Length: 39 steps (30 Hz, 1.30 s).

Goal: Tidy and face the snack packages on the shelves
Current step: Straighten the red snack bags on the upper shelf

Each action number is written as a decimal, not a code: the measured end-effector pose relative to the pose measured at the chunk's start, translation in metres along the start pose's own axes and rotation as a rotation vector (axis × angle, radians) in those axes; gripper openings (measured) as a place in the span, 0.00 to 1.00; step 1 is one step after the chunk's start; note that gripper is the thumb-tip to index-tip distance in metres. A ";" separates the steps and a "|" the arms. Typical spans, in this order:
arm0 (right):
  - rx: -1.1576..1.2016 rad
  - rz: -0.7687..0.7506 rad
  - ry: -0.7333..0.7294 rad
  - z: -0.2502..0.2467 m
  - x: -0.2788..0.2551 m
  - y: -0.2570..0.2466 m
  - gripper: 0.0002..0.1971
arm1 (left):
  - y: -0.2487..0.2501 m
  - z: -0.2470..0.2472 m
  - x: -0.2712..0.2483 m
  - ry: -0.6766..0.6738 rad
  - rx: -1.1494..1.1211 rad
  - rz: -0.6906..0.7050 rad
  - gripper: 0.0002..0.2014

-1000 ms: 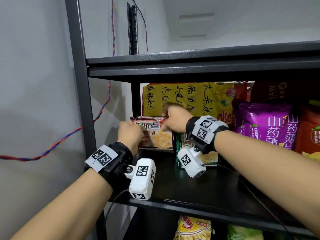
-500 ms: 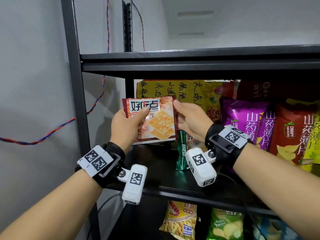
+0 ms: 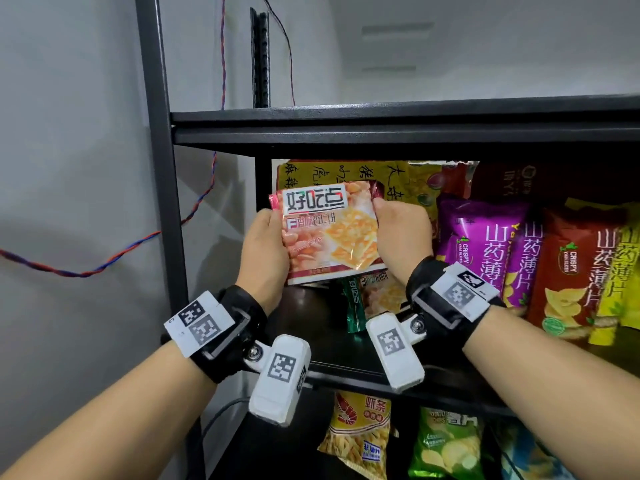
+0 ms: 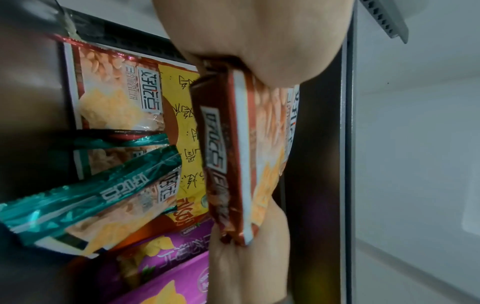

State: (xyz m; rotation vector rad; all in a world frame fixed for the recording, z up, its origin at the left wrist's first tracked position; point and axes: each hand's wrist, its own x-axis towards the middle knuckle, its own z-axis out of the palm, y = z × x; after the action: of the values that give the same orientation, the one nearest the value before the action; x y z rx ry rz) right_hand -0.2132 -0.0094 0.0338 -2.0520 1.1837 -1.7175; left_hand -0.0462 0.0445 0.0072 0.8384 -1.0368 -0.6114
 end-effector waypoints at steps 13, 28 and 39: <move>0.717 0.351 -0.481 -0.013 -0.035 0.009 0.34 | -0.005 -0.007 0.000 0.070 0.356 0.179 0.12; 0.841 0.886 -0.682 -0.064 -0.018 -0.009 0.17 | 0.003 -0.019 -0.010 -0.436 0.576 0.649 0.38; 0.372 0.409 -0.527 -0.063 -0.025 0.006 0.36 | 0.019 -0.019 0.009 -0.351 0.229 0.350 0.19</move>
State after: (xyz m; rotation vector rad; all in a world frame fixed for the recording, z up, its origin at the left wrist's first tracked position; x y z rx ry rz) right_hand -0.2722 0.0241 0.0307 -1.7271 0.9376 -1.0249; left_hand -0.0241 0.0531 0.0224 0.7353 -1.5567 -0.3494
